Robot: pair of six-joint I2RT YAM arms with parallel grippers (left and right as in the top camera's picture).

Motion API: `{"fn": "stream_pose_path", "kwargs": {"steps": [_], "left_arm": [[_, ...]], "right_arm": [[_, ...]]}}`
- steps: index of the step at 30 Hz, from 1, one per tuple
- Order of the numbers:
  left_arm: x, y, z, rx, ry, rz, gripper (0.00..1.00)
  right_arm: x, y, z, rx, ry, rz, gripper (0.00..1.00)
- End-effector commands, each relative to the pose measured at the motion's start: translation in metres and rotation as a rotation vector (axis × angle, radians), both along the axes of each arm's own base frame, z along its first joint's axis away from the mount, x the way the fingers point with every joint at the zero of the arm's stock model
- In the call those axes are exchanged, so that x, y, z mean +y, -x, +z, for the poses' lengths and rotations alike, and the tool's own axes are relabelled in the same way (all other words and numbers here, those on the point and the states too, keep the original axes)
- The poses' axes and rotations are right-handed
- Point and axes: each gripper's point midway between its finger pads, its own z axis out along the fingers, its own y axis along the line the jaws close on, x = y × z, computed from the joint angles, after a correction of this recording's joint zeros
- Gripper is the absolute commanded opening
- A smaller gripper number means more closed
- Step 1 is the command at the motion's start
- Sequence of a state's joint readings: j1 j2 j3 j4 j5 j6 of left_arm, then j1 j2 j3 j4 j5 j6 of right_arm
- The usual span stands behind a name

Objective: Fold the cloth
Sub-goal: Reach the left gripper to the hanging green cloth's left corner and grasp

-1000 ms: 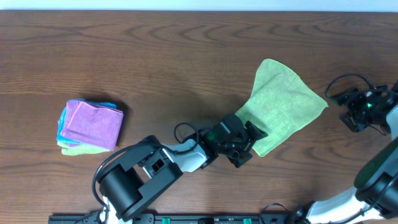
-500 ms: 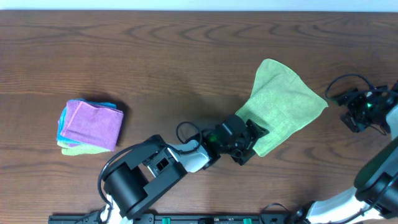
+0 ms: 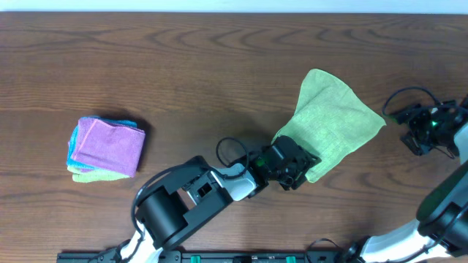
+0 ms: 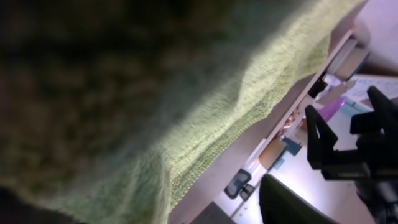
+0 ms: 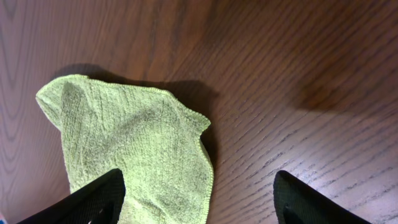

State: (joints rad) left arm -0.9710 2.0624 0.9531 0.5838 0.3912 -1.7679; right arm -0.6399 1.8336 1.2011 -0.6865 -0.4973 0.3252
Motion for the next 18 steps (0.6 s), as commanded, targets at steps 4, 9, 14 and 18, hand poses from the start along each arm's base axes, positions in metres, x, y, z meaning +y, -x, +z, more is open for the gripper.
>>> {"fn": "stream_pose_path", "kwargs": {"steps": [4, 9, 14, 18], "left_arm": [[0.015, 0.003, -0.033, 0.013, -0.085, -0.013, 0.06], [0.021, -0.008, -0.032, -0.018, -0.086, -0.028, 0.06], [0.031, -0.018, -0.030, -0.047, -0.074, -0.072, 0.06], [0.039, -0.026, -0.030, -0.039, -0.070, -0.079, 0.06]], "right_arm": [[0.002, 0.004, -0.005, 0.026, 0.015, 0.010, 0.77], [0.002, 0.004, -0.005, 0.027, 0.015, 0.013, 0.77], [0.002, 0.004, -0.005, 0.028, 0.014, 0.013, 0.78], [0.007, 0.005, -0.012, 0.027, 0.015, 0.020, 0.79]]}}
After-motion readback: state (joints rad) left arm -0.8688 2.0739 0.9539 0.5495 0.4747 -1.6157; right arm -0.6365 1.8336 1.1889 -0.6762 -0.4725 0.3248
